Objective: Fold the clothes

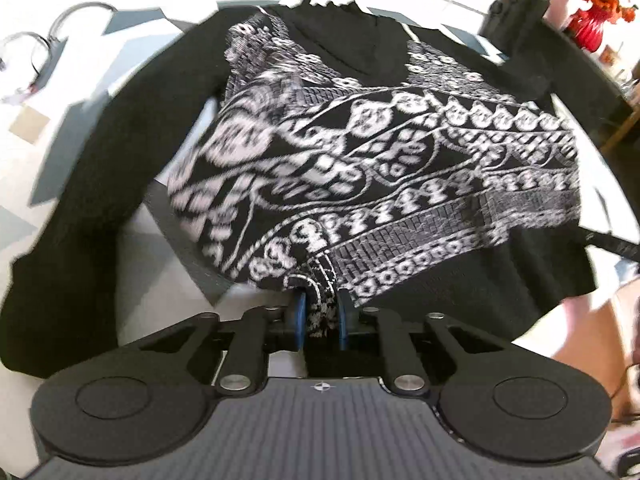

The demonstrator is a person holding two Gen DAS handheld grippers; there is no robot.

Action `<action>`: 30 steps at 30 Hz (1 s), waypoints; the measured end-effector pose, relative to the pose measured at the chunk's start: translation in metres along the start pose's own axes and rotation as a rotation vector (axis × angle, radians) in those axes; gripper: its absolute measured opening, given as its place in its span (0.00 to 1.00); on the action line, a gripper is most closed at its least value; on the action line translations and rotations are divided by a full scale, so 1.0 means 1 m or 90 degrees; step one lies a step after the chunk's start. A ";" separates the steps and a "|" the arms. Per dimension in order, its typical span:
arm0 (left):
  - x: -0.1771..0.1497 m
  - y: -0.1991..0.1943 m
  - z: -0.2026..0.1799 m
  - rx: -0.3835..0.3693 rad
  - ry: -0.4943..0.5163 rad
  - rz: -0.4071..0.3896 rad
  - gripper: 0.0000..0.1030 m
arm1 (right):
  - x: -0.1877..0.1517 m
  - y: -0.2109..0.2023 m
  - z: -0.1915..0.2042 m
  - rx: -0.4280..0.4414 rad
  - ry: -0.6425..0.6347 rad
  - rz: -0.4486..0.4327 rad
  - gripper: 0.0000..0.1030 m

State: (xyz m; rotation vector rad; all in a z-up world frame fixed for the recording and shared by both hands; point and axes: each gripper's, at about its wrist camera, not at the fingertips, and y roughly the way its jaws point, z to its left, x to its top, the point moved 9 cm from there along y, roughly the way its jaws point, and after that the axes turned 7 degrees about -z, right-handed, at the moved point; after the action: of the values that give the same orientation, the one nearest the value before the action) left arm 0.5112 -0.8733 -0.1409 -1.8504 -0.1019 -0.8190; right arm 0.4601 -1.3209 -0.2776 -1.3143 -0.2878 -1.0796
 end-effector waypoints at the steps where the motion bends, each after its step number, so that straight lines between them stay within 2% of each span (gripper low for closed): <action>1: -0.001 -0.004 -0.001 -0.005 -0.003 -0.002 0.15 | -0.001 -0.002 -0.001 0.006 0.013 0.002 0.10; 4: -0.010 -0.017 0.006 0.009 -0.028 -0.029 0.14 | 0.001 -0.002 -0.006 0.020 0.055 0.004 0.09; 7: -0.026 -0.027 0.013 -0.006 -0.098 -0.036 0.14 | 0.011 0.002 -0.014 0.022 0.081 0.000 0.08; 10: -0.032 -0.035 0.007 -0.023 -0.140 -0.039 0.14 | 0.024 -0.007 -0.029 0.033 0.118 -0.014 0.08; 14: -0.035 -0.031 -0.004 0.003 -0.140 -0.042 0.13 | 0.030 -0.031 -0.057 0.039 0.140 -0.035 0.07; 19: -0.046 -0.031 0.000 0.021 -0.177 -0.057 0.13 | 0.010 -0.039 -0.074 0.033 0.115 -0.001 0.07; 23: -0.053 -0.035 0.012 0.037 -0.199 -0.066 0.13 | 0.001 -0.038 -0.070 0.046 0.134 0.020 0.07; 30: -0.051 -0.060 0.027 0.076 -0.227 -0.104 0.13 | -0.009 -0.055 -0.039 0.105 0.094 0.076 0.07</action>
State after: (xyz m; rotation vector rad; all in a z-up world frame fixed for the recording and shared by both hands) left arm 0.4597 -0.8087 -0.1282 -1.8731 -0.5219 -0.5712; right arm 0.3985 -1.3435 -0.2613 -1.0853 -0.1812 -1.0247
